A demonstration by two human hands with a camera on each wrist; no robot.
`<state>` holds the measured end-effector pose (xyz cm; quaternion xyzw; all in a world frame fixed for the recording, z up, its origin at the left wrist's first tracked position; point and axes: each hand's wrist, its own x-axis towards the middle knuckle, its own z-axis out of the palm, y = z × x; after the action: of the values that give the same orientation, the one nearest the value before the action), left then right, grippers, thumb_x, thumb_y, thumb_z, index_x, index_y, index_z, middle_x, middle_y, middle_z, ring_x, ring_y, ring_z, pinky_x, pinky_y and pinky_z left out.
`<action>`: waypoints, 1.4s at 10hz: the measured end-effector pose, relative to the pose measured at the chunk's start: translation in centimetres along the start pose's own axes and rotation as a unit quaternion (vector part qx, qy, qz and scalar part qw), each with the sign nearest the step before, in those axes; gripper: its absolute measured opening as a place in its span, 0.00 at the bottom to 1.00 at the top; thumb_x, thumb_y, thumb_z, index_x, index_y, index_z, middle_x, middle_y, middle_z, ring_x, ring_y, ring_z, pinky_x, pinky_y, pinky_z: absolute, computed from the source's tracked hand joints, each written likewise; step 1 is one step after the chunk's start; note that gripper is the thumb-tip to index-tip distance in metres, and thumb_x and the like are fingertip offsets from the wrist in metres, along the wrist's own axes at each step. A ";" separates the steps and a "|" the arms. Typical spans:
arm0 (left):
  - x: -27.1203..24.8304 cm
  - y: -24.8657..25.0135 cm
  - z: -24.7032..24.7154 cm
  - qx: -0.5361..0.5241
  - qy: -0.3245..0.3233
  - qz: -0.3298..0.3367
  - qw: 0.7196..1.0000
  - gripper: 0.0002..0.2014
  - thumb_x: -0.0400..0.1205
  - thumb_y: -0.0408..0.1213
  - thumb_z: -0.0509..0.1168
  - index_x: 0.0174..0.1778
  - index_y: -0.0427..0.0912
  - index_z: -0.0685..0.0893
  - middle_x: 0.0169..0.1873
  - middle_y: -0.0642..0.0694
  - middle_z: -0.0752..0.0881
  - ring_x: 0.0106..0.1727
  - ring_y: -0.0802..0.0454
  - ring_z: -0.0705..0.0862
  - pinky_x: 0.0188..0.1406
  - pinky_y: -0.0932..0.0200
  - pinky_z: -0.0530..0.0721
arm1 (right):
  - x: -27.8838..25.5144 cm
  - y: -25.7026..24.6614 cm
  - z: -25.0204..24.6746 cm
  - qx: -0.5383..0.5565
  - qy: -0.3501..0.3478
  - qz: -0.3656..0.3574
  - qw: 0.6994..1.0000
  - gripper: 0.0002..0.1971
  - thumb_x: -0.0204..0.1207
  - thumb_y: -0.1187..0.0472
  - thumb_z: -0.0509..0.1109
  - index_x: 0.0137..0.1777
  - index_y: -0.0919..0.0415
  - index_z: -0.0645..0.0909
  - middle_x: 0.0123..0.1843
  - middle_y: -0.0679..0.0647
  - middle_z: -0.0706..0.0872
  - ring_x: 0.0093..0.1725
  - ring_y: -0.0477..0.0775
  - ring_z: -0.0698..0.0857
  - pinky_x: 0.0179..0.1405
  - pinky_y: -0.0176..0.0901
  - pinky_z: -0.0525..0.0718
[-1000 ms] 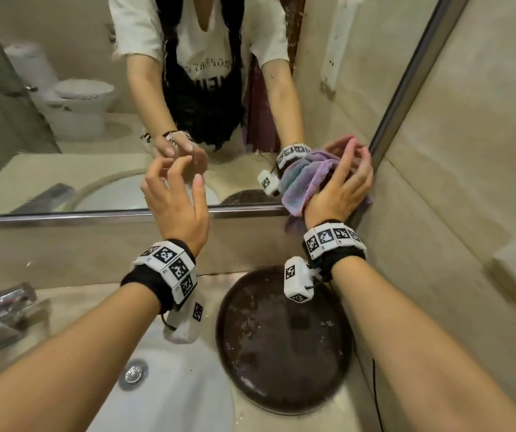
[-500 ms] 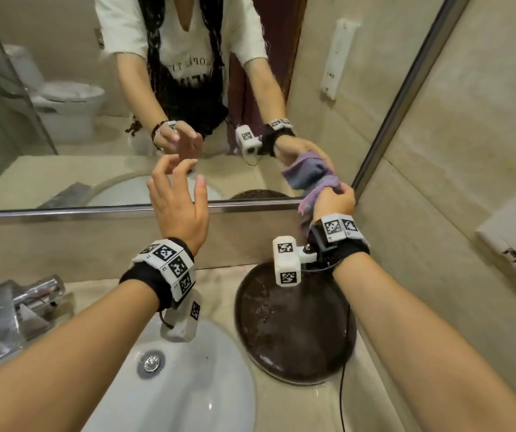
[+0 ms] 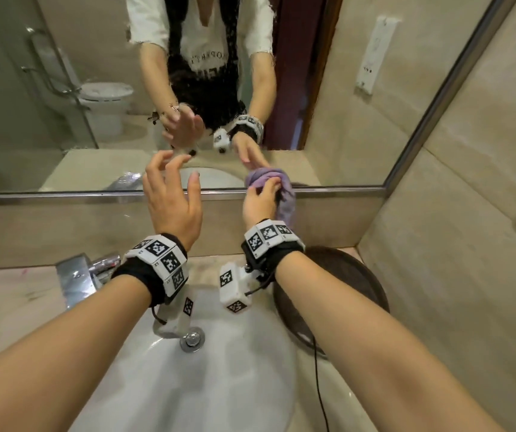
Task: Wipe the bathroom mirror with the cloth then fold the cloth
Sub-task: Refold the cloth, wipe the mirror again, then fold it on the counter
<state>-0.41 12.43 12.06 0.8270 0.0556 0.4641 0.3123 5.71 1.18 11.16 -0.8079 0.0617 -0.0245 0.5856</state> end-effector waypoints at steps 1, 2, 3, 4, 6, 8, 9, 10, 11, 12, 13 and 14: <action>0.3 0.0 -0.3 0.012 -0.004 0.012 1.000 0.16 0.82 0.40 0.55 0.61 0.36 0.78 0.64 0.34 0.74 0.64 0.40 0.72 0.66 0.56 0.64 | -1.0 -0.8 1.2 0.045 -0.021 0.012 0.999 0.28 0.83 0.65 0.57 0.81 0.68 0.53 0.79 0.67 0.63 0.77 0.64 0.65 0.76 0.46 0.63; 0.4 1.1 0.5 0.008 -0.012 0.020 1.000 0.16 0.82 0.40 0.56 0.61 0.37 0.78 0.64 0.35 0.74 0.63 0.41 0.72 0.65 0.56 0.66 | 0.1 -1.5 -1.5 0.067 0.032 0.051 0.996 0.29 0.84 0.64 0.58 0.82 0.67 0.51 0.82 0.66 0.57 0.79 0.61 0.62 0.74 0.39 0.58; 0.1 2.6 1.9 -0.001 -0.014 0.032 0.999 0.15 0.82 0.38 0.58 0.61 0.36 0.78 0.63 0.35 0.75 0.62 0.42 0.72 0.64 0.55 0.67 | 3.0 -0.5 -6.8 0.045 0.066 0.078 0.994 0.28 0.85 0.61 0.55 0.80 0.70 0.53 0.80 0.68 0.60 0.79 0.64 0.62 0.77 0.48 0.60; -0.5 4.1 3.6 -0.009 -0.018 0.044 0.999 0.15 0.82 0.38 0.58 0.61 0.36 0.78 0.63 0.35 0.75 0.61 0.44 0.71 0.63 0.56 0.66 | 5.5 0.5 -11.7 0.062 0.101 0.097 0.988 0.25 0.85 0.60 0.55 0.78 0.71 0.59 0.77 0.69 0.67 0.75 0.66 0.69 0.73 0.49 0.70; -0.8 6.4 6.6 -0.018 -0.023 0.046 0.998 0.15 0.82 0.39 0.58 0.62 0.37 0.77 0.63 0.35 0.74 0.62 0.42 0.71 0.64 0.52 0.69 | 11.0 3.5 -17.4 0.078 0.139 0.115 0.981 0.26 0.83 0.55 0.56 0.76 0.72 0.62 0.74 0.69 0.71 0.72 0.69 0.72 0.71 0.54 0.74; 0.3 8.6 8.7 -0.005 -0.018 0.045 0.999 0.15 0.82 0.40 0.58 0.62 0.37 0.78 0.64 0.36 0.74 0.63 0.41 0.71 0.65 0.52 0.68 | 10.8 2.9 -17.7 0.087 0.123 0.116 0.982 0.27 0.82 0.54 0.56 0.77 0.69 0.61 0.75 0.69 0.69 0.73 0.70 0.71 0.72 0.62 0.73; 1.9 10.0 8.5 -0.006 -0.005 0.049 0.999 0.15 0.82 0.40 0.58 0.61 0.37 0.78 0.64 0.37 0.75 0.63 0.41 0.72 0.66 0.52 0.68 | 10.9 0.5 -19.0 0.105 0.102 0.110 0.983 0.24 0.84 0.57 0.53 0.77 0.69 0.63 0.75 0.66 0.71 0.72 0.67 0.74 0.68 0.55 0.77; 4.3 11.9 8.2 -0.015 0.012 0.058 0.998 0.16 0.82 0.41 0.57 0.60 0.36 0.79 0.63 0.36 0.76 0.62 0.39 0.73 0.64 0.51 0.69 | 11.3 -4.2 -20.5 0.111 0.117 0.040 0.986 0.28 0.82 0.55 0.57 0.77 0.69 0.61 0.77 0.67 0.67 0.74 0.68 0.69 0.73 0.60 0.71; 7.0 14.6 7.6 -0.033 0.029 0.070 0.997 0.17 0.81 0.43 0.56 0.60 0.37 0.79 0.63 0.37 0.76 0.61 0.39 0.74 0.63 0.49 0.71 | 11.5 -10.1 -21.6 0.124 0.159 -0.059 0.978 0.31 0.80 0.58 0.59 0.79 0.71 0.57 0.79 0.69 0.62 0.78 0.69 0.63 0.78 0.60 0.64; 9.9 16.9 6.2 -0.042 0.053 0.088 0.994 0.19 0.81 0.44 0.55 0.61 0.36 0.79 0.63 0.37 0.76 0.61 0.39 0.74 0.62 0.49 0.71 | 10.7 -15.3 -23.4 0.030 0.220 -0.164 0.961 0.30 0.83 0.63 0.57 0.80 0.73 0.51 0.83 0.68 0.52 0.82 0.63 0.52 0.80 0.46 0.48; 13.4 18.6 4.4 -0.042 0.083 0.110 0.990 0.18 0.81 0.44 0.55 0.60 0.38 0.79 0.63 0.39 0.77 0.61 0.40 0.74 0.61 0.47 0.72 | 11.5 -18.9 -25.7 -0.052 0.256 -0.230 0.937 0.32 0.83 0.61 0.59 0.82 0.70 0.48 0.84 0.65 0.48 0.84 0.59 0.47 0.77 0.38 0.42; 17.3 20.5 2.7 -0.042 0.115 0.118 0.985 0.18 0.80 0.45 0.54 0.59 0.40 0.79 0.63 0.41 0.77 0.60 0.44 0.73 0.61 0.50 0.70 | 12.0 -23.5 -27.7 -0.115 0.247 -0.284 0.919 0.34 0.83 0.59 0.60 0.82 0.68 0.46 0.84 0.64 0.46 0.84 0.58 0.45 0.78 0.38 0.43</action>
<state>7.47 1.37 35.38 0.7549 -0.0267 0.5917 0.2816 16.17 -19.27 41.72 -0.8213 -0.0258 -0.3814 0.4234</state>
